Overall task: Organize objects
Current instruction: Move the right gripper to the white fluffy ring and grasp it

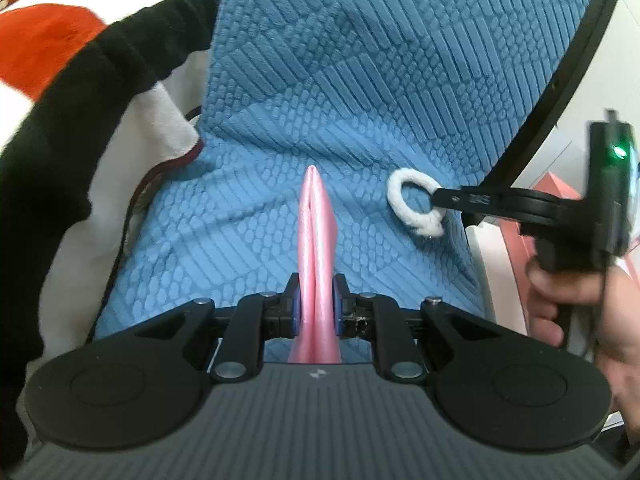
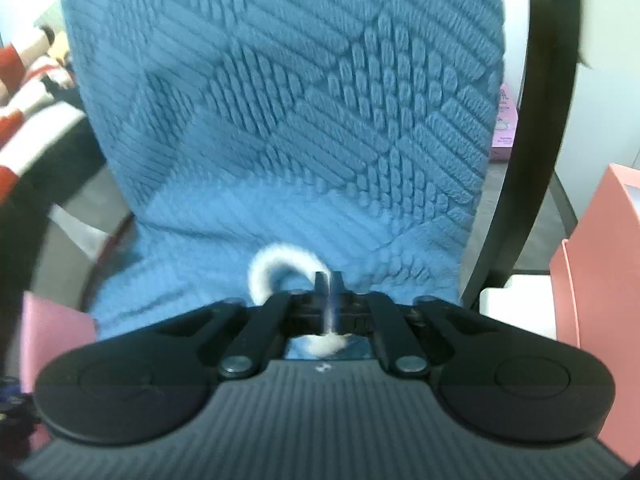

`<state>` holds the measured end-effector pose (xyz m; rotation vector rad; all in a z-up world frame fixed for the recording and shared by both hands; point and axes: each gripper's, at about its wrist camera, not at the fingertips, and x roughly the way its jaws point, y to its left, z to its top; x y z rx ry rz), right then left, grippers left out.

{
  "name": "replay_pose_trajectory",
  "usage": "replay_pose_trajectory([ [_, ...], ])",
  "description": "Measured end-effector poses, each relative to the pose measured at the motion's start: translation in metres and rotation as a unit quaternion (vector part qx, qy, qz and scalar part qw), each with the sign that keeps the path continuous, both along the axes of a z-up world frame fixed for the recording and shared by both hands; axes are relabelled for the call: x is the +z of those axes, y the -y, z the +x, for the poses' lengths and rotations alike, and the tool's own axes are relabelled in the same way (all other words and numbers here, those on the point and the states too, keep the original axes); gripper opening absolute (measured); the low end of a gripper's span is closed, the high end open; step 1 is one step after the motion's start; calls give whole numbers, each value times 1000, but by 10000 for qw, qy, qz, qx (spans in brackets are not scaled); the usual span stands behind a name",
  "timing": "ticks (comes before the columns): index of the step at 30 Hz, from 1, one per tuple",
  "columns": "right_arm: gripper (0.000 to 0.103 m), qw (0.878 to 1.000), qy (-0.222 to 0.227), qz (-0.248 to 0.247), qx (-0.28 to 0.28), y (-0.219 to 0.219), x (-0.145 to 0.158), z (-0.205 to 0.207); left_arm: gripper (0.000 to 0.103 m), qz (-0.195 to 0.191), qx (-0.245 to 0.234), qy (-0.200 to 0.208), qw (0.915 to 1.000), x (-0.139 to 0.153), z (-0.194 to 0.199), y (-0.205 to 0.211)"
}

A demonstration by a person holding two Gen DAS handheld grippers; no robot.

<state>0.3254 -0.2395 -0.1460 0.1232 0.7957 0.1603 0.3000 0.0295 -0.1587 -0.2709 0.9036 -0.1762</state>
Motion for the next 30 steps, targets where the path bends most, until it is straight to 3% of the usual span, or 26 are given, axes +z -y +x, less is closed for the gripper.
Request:
replay_pose_trajectory([
  [13, 6, 9998, -145, 78, -148, -15, 40, -23, 16, -305, 62, -48, 9995, -3, -12, -26],
  [16, 15, 9994, -309, 29, -177, -13, 30, -22, 16, -324, 24, -76, 9994, -6, -10, -24],
  [18, 31, 9992, -369, 48, -143, -12, 20, -16, 16, -306, -19, -110, 9995, -8, -7, -21],
  [19, 34, 9991, -396, 96, -95, -13, 14, -12, 16, -295, -27, -122, 9995, -9, -6, -20],
  [30, 33, 9967, -776, 218, 55, 0, -35, 37, 16, -175, -229, -241, 9993, -16, 4, -4],
])
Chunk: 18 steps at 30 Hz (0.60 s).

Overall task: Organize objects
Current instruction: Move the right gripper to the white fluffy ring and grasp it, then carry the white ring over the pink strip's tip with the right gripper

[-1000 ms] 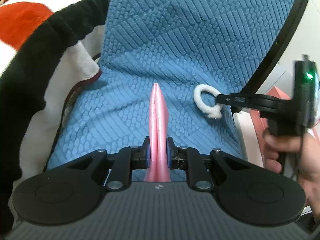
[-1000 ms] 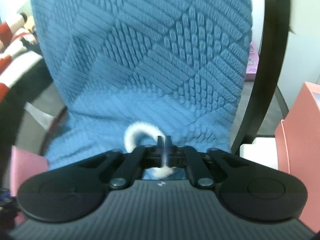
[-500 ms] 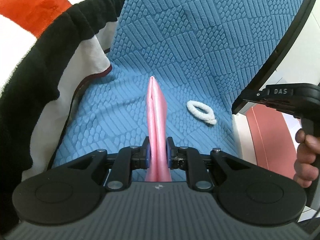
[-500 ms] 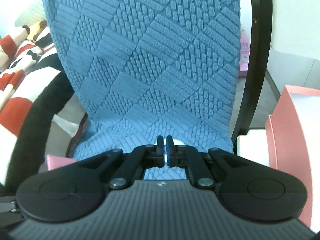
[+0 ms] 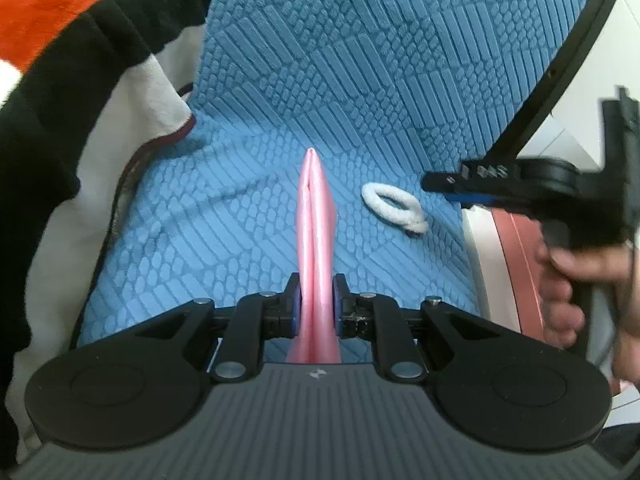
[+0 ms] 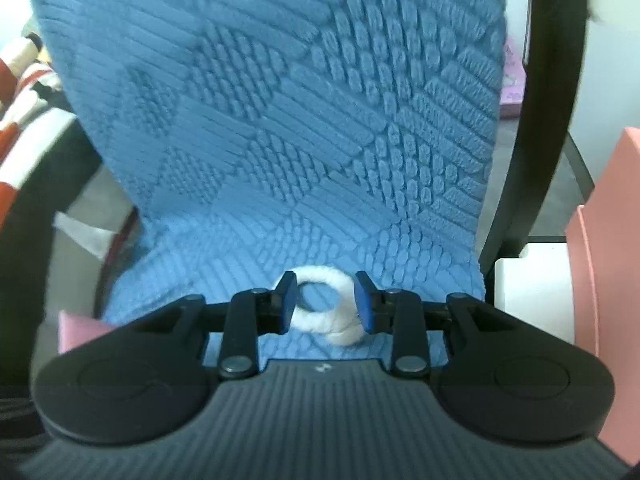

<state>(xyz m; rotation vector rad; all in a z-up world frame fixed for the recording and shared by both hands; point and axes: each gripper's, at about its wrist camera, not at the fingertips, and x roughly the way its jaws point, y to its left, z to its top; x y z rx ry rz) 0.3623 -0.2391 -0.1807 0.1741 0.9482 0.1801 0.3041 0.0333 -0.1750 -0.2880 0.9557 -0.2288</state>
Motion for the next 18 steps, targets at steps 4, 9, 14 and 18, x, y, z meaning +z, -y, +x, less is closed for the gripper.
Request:
replay_pose_trajectory([
  [4, 31, 9997, -209, -24, 93, 2, -17, 14, 16, -124, -91, -42, 9999, -3, 4, 4],
  [9, 12, 9991, -308, -46, 299, -2, -28, 23, 16, 24, -152, -74, 9999, -7, 9, 9],
  [14, 10, 9991, -70, -3, 417, -8, -14, 18, 16, 29, -247, -125, 9996, -11, 12, 14],
  [18, 10, 9986, 216, 349, 337, -2, 11, 9, 16, 77, -281, -106, 9995, -10, 12, 15],
])
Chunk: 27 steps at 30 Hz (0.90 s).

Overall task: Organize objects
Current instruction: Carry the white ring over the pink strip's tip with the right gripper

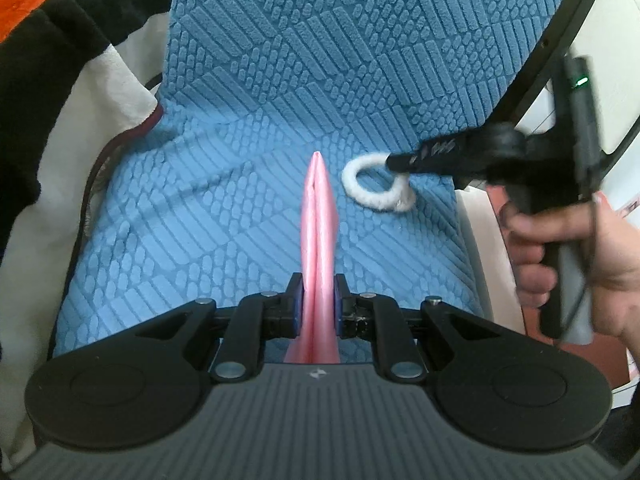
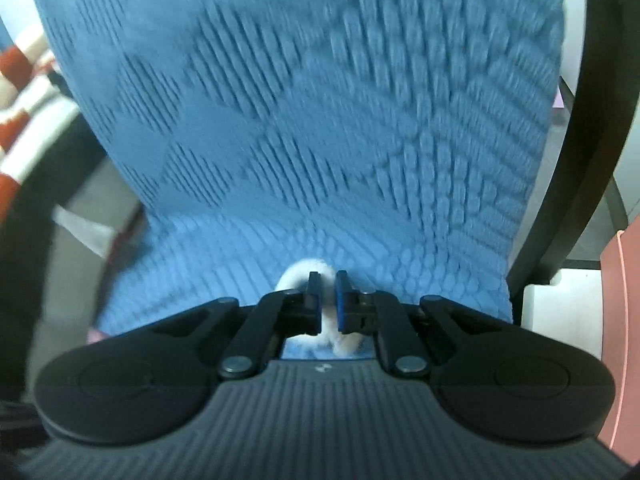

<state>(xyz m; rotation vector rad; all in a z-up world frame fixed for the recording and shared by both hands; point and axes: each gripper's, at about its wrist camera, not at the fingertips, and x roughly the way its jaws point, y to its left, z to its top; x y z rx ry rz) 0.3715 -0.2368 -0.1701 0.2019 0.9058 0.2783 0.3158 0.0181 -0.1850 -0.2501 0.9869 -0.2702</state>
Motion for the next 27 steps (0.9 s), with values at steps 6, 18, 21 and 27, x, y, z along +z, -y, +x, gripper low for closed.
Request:
replay_pose_trajectory([
  [6, 10, 9989, 294, 365, 67, -2, 32, -29, 16, -12, -56, 31, 10000, 1, -3, -1],
  [18, 10, 9790, 71, 2020, 256, -4, 54, -78, 16, 234, -321, 133, 9991, 3, -13, 7],
  [21, 10, 9754, -172, 2184, 239, -9, 45, -80, 16, 376, -401, 204, 9983, 3, -15, 12],
  [27, 10, 9775, -661, 2001, -87, -7, 22, -70, 16, 641, -674, 397, 9949, 5, -22, 25],
])
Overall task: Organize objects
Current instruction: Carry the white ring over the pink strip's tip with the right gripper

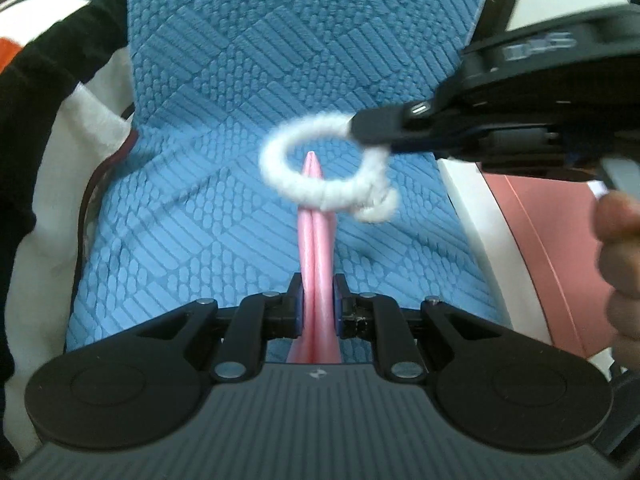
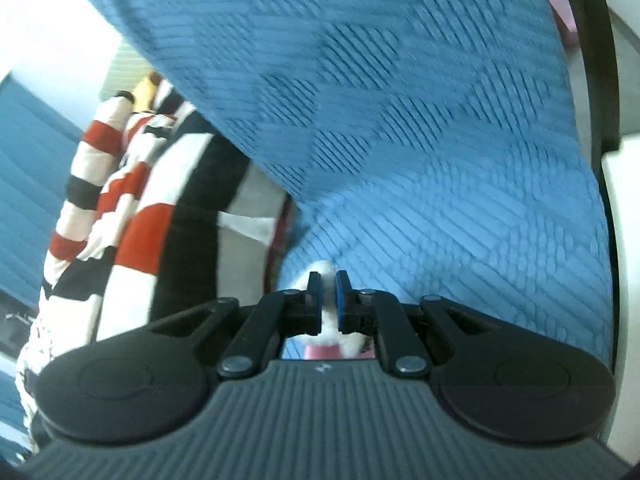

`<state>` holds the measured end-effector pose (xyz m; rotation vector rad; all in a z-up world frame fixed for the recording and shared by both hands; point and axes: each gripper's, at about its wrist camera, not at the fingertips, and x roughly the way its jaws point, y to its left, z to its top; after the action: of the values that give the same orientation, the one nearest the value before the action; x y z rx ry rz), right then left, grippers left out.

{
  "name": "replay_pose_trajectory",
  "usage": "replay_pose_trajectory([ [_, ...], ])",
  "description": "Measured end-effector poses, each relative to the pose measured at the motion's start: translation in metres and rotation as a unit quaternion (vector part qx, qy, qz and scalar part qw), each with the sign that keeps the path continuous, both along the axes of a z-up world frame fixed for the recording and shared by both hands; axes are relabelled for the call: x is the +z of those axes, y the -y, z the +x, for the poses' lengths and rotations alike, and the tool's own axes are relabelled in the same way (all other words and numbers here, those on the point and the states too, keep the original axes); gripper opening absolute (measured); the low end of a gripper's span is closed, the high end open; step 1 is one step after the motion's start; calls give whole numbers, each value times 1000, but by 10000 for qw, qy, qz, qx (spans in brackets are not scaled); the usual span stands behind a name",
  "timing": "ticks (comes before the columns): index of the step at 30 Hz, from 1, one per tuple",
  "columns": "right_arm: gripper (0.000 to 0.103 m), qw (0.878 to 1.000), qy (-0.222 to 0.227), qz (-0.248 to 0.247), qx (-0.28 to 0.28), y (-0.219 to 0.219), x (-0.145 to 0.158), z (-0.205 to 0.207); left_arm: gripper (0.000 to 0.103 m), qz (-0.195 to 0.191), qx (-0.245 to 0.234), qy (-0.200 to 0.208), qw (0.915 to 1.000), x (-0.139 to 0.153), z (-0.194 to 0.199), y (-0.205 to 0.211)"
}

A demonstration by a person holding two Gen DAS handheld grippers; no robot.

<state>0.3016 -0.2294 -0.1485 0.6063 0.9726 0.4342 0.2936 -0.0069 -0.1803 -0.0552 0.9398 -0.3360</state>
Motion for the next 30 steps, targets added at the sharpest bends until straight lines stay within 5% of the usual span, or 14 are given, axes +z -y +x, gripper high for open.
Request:
replay_pose_trajectory([
  [17, 14, 9981, -576, -192, -72, 3, -28, 10, 16, 1301, -642, 386, 9887, -13, -12, 38],
  [20, 14, 9979, -620, -178, -115, 6, -30, 11, 16, 1458, -756, 395, 9856, -17, -12, 42],
  [24, 27, 9977, -642, -162, -129, 7, -30, 13, 16, 1593, -851, 378, 9828, -21, -11, 47],
  [30, 27, 9970, -753, -105, -108, 7, -39, 13, 16, 1705, -951, 354, 9801, -27, -12, 53],
])
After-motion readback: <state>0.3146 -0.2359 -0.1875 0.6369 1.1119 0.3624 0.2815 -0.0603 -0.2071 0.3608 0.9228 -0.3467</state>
